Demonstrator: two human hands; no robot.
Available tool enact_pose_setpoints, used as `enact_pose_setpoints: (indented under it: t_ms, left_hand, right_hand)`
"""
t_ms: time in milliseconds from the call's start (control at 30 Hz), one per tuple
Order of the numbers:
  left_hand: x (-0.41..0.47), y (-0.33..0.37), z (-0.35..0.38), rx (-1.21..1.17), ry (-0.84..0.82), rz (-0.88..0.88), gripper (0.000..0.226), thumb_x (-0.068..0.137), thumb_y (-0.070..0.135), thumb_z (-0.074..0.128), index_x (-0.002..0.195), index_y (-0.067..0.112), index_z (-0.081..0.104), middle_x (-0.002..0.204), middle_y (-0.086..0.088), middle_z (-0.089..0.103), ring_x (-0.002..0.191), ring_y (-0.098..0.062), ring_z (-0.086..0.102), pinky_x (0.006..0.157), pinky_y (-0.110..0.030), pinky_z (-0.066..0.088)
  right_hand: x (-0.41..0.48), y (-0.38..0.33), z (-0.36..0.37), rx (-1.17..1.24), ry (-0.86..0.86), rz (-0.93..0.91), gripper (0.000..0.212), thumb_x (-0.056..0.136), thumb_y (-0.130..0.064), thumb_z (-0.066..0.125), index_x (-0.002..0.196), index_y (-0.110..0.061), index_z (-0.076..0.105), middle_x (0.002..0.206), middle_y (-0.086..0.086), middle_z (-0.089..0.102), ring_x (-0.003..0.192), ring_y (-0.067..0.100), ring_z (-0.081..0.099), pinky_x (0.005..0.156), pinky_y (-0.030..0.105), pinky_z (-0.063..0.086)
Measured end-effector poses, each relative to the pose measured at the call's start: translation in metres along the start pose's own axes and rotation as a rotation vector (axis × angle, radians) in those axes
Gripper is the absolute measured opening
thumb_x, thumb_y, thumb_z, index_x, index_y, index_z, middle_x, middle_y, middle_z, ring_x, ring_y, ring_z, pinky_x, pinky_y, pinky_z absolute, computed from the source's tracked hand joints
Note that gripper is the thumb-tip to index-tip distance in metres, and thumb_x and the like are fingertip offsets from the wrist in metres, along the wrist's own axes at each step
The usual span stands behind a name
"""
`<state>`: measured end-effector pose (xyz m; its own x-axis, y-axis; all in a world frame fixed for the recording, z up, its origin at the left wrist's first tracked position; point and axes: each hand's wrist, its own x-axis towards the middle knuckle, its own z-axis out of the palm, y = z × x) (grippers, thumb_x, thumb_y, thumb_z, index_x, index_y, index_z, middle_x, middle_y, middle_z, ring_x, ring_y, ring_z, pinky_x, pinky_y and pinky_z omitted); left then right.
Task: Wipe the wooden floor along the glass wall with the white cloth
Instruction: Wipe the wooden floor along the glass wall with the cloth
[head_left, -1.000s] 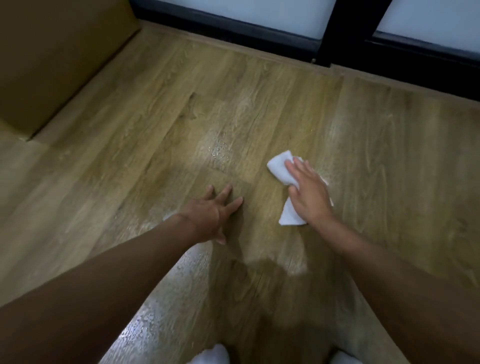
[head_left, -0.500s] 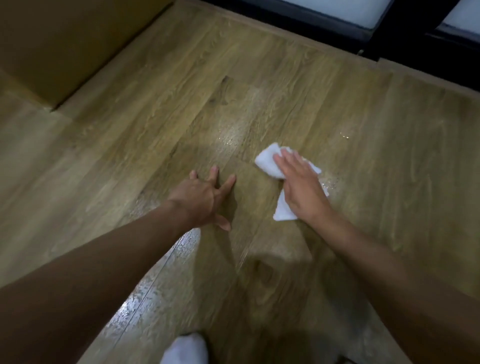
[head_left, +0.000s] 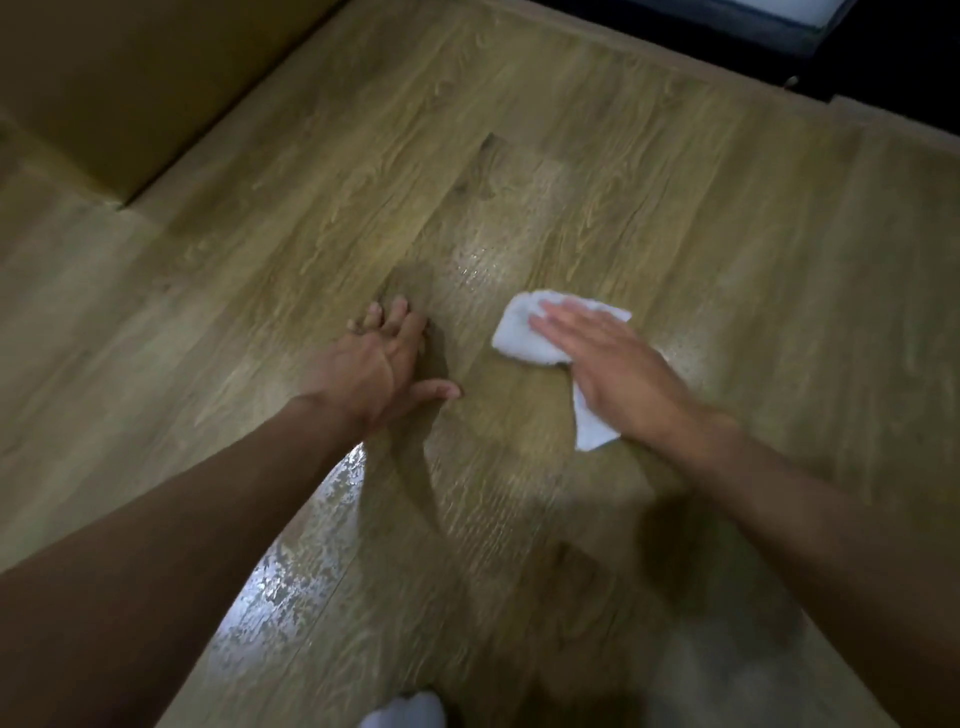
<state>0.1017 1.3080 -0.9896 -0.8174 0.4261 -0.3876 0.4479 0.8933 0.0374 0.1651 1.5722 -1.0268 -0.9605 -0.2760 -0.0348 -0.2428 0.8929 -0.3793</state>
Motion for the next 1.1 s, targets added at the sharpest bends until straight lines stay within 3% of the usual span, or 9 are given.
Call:
enact_pose_setpoints:
  t_ms: [167,267,367,533,667,767,900,1000,1100]
  left_hand:
    - [0.009,0.0,-0.001,0.012,-0.054,0.006,0.097,0.071,0.081,0.044,0.14,0.015,0.026,0.159,-0.014,0.011,0.143,-0.041,0.017,0.114,-0.05,0.022]
    - [0.006,-0.002,-0.008,0.023,-0.05,0.03,0.093,0.071,0.079,0.048,0.138,0.017,0.031,0.156,-0.013,0.021,0.141,-0.037,0.027,0.11,-0.047,0.029]
    - [0.003,-0.012,-0.014,-0.061,0.037,0.023,0.083,0.072,0.078,0.048,0.137,0.028,0.037,0.133,-0.009,0.051,0.114,-0.032,0.057,0.092,-0.041,0.046]
    - [0.009,-0.017,-0.014,0.113,0.045,0.104,0.078,0.074,0.081,0.043,0.131,0.028,0.039,0.14,-0.003,0.046,0.116,-0.029,0.056,0.086,-0.038,0.045]
    - [0.011,-0.022,-0.011,0.14,0.112,0.139,0.074,0.076,0.082,0.034,0.127,0.029,0.044,0.137,0.002,0.05,0.111,-0.026,0.06,0.08,-0.037,0.047]
    - [0.011,-0.041,-0.01,0.035,0.251,0.134,0.059,0.084,0.072,0.025,0.117,0.036,0.057,0.112,0.004,0.069,0.095,-0.024,0.068,0.072,-0.033,0.05]
    - [0.019,-0.065,-0.009,-0.302,0.464,0.085,0.047,0.085,0.051,0.031,0.085,0.02,0.066,0.074,-0.002,0.07,0.069,-0.029,0.066,0.055,-0.03,0.045]
    - [0.025,-0.075,0.006,-0.381,0.53,0.038,0.036,0.086,0.039,0.04,0.099,0.021,0.068,0.109,0.0,0.071,0.096,-0.026,0.067,0.074,-0.039,0.055]
    - [0.039,-0.082,0.019,-0.401,0.623,0.033,0.033,0.085,0.028,0.047,0.107,0.014,0.068,0.13,-0.005,0.061,0.119,-0.026,0.058,0.095,-0.039,0.045]
  right_hand:
    - [0.086,-0.015,-0.003,-0.072,0.075,0.282,0.067,0.091,-0.002,0.039,0.152,-0.015,0.013,0.161,0.007,0.006,0.148,0.026,0.007,0.12,0.04,0.006]
    - [0.107,-0.06,0.01,-0.088,0.048,0.158,0.07,0.092,-0.003,0.039,0.152,-0.014,0.005,0.161,0.006,-0.001,0.148,0.028,0.003,0.12,0.042,0.007]
    - [0.079,-0.083,0.018,-0.058,0.017,0.034,0.072,0.091,-0.003,0.041,0.152,-0.018,0.005,0.161,0.001,-0.001,0.148,0.021,-0.001,0.121,0.037,0.002]
    - [0.036,-0.044,0.004,-0.034,0.003,-0.098,0.065,0.089,0.004,0.046,0.148,-0.018,0.028,0.156,0.002,0.027,0.145,0.017,0.021,0.12,0.035,0.015]
    - [0.085,-0.038,-0.002,-0.061,0.078,0.181,0.062,0.09,-0.001,0.041,0.149,-0.013,0.025,0.158,0.009,0.02,0.147,0.023,0.016,0.12,0.038,0.012]
    - [0.133,-0.061,0.009,-0.067,0.086,0.281,0.066,0.092,-0.005,0.04,0.152,-0.012,0.012,0.161,0.008,0.006,0.148,0.024,0.005,0.121,0.038,0.004]
    - [0.138,-0.09,0.022,-0.081,0.029,0.125,0.068,0.092,-0.003,0.041,0.152,-0.014,0.01,0.161,0.005,0.004,0.148,0.022,0.003,0.121,0.037,0.003]
    - [0.107,-0.09,0.02,-0.042,0.049,0.019,0.061,0.092,-0.004,0.046,0.149,-0.014,0.027,0.158,0.004,0.022,0.147,0.02,0.016,0.121,0.036,0.011]
    - [0.116,-0.081,0.019,-0.04,0.072,0.106,0.056,0.093,-0.005,0.042,0.147,-0.014,0.032,0.156,0.004,0.027,0.146,0.02,0.021,0.12,0.038,0.014]
